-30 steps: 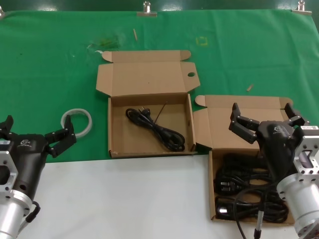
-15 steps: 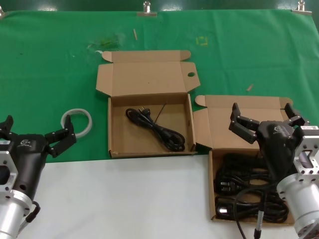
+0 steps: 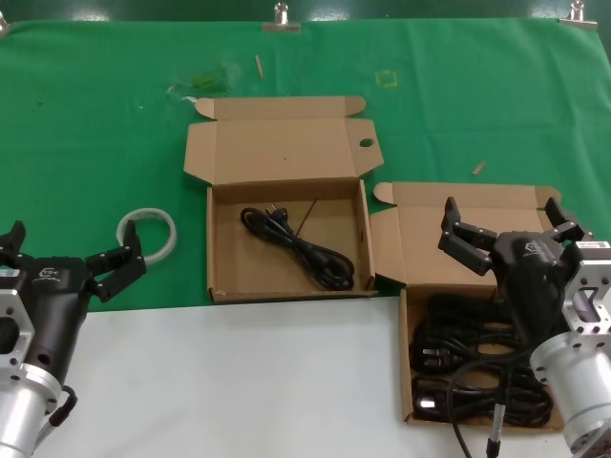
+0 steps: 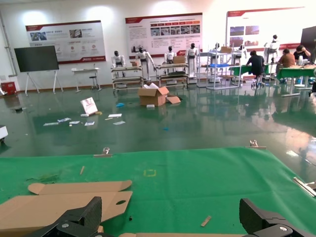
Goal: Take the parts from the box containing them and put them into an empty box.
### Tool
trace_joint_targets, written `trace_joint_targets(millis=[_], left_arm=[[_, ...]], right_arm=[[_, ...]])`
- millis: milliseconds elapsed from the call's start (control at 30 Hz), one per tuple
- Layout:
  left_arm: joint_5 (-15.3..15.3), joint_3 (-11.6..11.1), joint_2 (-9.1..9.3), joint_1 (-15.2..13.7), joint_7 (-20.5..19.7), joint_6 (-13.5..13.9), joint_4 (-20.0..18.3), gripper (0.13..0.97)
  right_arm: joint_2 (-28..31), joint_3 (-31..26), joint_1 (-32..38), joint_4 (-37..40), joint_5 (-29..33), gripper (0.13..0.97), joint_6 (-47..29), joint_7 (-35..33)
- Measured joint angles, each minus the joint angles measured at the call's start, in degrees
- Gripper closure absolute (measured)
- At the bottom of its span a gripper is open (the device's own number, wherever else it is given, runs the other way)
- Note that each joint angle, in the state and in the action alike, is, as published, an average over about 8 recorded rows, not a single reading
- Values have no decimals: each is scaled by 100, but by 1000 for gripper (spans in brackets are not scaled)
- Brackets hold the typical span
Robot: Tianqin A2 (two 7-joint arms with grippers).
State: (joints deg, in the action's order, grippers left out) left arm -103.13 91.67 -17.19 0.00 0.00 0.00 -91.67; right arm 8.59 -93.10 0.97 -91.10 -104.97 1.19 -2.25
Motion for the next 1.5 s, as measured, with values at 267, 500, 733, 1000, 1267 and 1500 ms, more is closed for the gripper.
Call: trace_joint_targets(millis=[267, 500, 733, 1000, 1267, 1500], left_arm=[[0, 0, 0, 0, 0, 0, 0, 132], [0, 0, 0, 0, 0, 0, 0, 132], [0, 0, 0, 0, 0, 0, 0, 132], [0, 0, 0, 0, 0, 0, 0, 132], [0, 0, 0, 0, 0, 0, 0, 132], [0, 0, 0, 0, 0, 0, 0, 132]], right_arm=[[0, 0, 0, 0, 0, 129, 0, 0], [0, 0, 0, 0, 0, 129, 0, 0], [0, 0, 0, 0, 0, 129, 0, 0], [0, 0, 0, 0, 0, 129, 0, 0], [0, 0, 0, 0, 0, 129, 0, 0], [0, 0, 0, 0, 0, 129, 0, 0]])
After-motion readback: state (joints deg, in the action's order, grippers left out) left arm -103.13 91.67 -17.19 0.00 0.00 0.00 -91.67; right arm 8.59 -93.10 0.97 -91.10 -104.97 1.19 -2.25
